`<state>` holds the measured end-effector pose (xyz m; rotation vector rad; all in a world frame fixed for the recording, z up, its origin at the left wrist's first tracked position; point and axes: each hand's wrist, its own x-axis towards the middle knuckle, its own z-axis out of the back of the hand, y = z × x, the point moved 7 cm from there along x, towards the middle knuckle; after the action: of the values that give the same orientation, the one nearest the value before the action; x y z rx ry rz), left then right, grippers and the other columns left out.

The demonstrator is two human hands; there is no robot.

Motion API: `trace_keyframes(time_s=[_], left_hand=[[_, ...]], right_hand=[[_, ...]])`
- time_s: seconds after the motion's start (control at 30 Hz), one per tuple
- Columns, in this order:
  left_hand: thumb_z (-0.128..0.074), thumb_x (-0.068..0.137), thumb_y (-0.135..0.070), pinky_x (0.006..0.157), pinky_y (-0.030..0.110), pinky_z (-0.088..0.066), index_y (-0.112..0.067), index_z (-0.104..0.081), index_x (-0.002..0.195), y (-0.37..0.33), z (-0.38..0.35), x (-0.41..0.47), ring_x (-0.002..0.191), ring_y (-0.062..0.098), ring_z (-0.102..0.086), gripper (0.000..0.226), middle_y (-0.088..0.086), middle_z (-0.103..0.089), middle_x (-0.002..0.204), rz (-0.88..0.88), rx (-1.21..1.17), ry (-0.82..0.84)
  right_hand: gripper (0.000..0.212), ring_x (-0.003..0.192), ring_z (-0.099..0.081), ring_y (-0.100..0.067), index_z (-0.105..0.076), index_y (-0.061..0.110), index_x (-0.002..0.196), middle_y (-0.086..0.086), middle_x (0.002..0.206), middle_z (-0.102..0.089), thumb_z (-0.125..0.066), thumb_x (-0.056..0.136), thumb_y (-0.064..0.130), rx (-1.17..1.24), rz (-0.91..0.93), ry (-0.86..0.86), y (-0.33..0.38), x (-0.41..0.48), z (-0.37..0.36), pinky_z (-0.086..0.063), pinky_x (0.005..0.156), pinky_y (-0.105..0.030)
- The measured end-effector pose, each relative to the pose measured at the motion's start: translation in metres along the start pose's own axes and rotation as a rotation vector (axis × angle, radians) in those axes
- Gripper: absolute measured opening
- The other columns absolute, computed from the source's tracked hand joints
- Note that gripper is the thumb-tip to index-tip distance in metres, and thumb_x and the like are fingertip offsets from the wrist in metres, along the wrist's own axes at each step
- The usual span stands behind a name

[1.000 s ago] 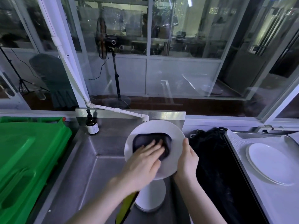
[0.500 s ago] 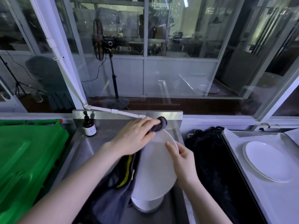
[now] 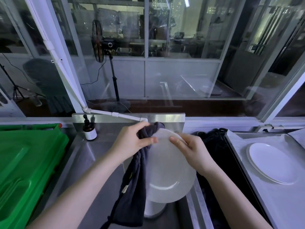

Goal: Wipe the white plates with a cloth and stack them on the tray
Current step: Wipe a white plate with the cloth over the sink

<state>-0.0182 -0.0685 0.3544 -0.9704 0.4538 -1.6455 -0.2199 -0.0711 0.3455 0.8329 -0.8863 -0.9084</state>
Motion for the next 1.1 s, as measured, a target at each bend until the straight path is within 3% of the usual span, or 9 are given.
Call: trace_keyframes(time_s=[0.07,0.17,0.3,0.43,0.53,0.77,0.87,1.03,1.1], left_hand=[[-0.070,0.080,-0.058,0.067,0.014,-0.042,-0.030,-0.063,0.107,0.017,0.002,-0.013,0.074,-0.009,-0.059,0.039,-0.024,-0.067,0.076,0.117,-0.139,-0.083],[-0.066,0.074,-0.050,0.078,0.021,-0.047,-0.035,-0.060,0.119,0.032,-0.014,-0.032,0.084,0.000,-0.063,0.048,-0.015,-0.071,0.090,0.318,-0.537,0.151],[-0.076,0.069,-0.039,0.098,0.017,-0.043,-0.052,-0.050,0.120,0.026,0.006,-0.026,0.114,-0.003,-0.059,0.059,-0.026,-0.065,0.119,0.158,-0.242,0.253],[-0.088,0.066,-0.033,0.086,0.010,-0.041,-0.036,-0.059,0.116,0.014,0.011,-0.006,0.115,0.003,-0.056,0.059,-0.019,-0.060,0.118,0.104,-0.071,0.267],[-0.087,0.058,-0.045,0.082,0.013,-0.046,-0.048,-0.061,0.108,-0.001,0.000,0.002,0.099,-0.003,-0.062,0.056,-0.019,-0.067,0.106,0.044,0.024,0.388],[-0.076,0.085,-0.015,0.077,0.028,-0.051,-0.017,-0.063,0.088,0.046,0.003,-0.031,0.081,0.010,-0.066,0.013,-0.006,-0.073,0.080,0.353,-0.597,-0.240],[-0.079,0.075,-0.030,0.077,0.028,-0.053,-0.012,-0.063,0.093,0.052,0.001,-0.035,0.082,0.010,-0.068,0.030,-0.001,-0.075,0.088,0.377,-0.483,-0.182],[-0.087,0.068,-0.025,0.067,0.005,-0.044,-0.034,-0.063,0.087,0.030,0.010,-0.016,0.073,-0.013,-0.060,0.032,-0.026,-0.071,0.082,0.167,-0.195,0.049],[-0.092,0.063,-0.028,0.067,0.008,-0.043,-0.034,-0.065,0.085,0.017,0.001,-0.010,0.072,-0.009,-0.057,0.036,-0.015,-0.073,0.083,0.110,-0.113,0.141]], right_hand=[[0.046,0.064,-0.050,-0.013,-0.069,0.002,0.086,-0.003,0.069,-0.056,-0.060,0.093,0.047,0.110,-0.079,-0.127,-0.012,-0.004,0.014,-0.037,0.061,-0.033],[0.027,0.068,-0.057,-0.011,-0.077,0.022,0.092,0.003,0.074,-0.064,-0.061,0.091,0.044,0.246,-0.178,-0.211,-0.029,-0.013,0.019,-0.043,0.063,-0.032],[0.030,0.072,-0.059,-0.012,-0.076,0.024,0.091,0.003,0.077,-0.066,-0.060,0.087,0.049,0.264,-0.218,-0.124,-0.028,-0.012,0.008,-0.045,0.066,-0.034],[0.033,0.062,-0.050,-0.007,-0.069,0.013,0.078,0.008,0.067,-0.055,-0.061,0.097,0.040,0.064,-0.058,0.050,0.004,0.004,0.000,-0.038,0.063,-0.030],[0.040,0.052,-0.042,0.002,-0.054,0.028,0.060,0.019,0.054,-0.046,-0.061,0.100,0.025,-0.153,0.074,0.175,0.020,0.009,-0.017,-0.030,0.055,-0.012],[0.028,0.066,-0.055,-0.013,-0.072,0.017,0.082,0.005,0.068,-0.061,-0.063,0.093,0.041,0.283,-0.218,-0.341,-0.014,0.002,0.018,-0.043,0.063,-0.034],[0.044,0.063,-0.049,-0.012,-0.065,0.007,0.080,0.003,0.066,-0.055,-0.058,0.087,0.050,0.163,-0.181,-0.252,-0.011,0.000,0.013,-0.038,0.061,-0.032],[0.042,0.059,-0.045,-0.011,-0.060,-0.002,0.081,-0.003,0.065,-0.050,-0.059,0.100,0.036,-0.135,-0.027,0.087,0.018,0.015,0.003,-0.034,0.056,-0.029],[0.044,0.062,-0.041,-0.012,-0.055,-0.007,0.079,-0.009,0.066,-0.044,-0.057,0.102,0.030,-0.259,0.046,0.235,0.027,0.019,-0.014,-0.031,0.058,-0.031]])
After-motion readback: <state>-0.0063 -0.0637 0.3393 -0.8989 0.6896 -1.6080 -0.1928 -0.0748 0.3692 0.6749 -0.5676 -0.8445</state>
